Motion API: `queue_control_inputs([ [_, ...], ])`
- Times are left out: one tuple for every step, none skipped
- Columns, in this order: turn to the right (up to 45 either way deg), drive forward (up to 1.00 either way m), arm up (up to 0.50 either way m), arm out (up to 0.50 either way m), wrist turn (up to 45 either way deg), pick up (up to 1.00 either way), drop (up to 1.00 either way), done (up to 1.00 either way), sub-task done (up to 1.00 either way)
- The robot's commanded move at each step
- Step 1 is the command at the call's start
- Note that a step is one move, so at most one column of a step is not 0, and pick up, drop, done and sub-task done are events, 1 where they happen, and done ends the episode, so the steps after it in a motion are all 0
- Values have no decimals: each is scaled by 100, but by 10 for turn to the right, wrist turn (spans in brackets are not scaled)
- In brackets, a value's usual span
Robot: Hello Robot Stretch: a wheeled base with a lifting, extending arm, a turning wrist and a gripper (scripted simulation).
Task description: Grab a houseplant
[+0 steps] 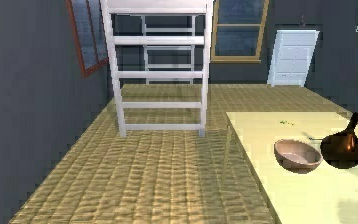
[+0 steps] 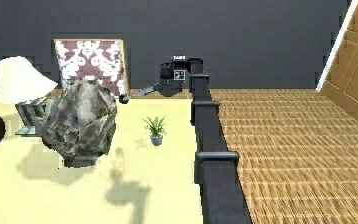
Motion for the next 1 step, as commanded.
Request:
queue_control_inputs([
  [0,0,0,0,300,0,0,0,0],
])
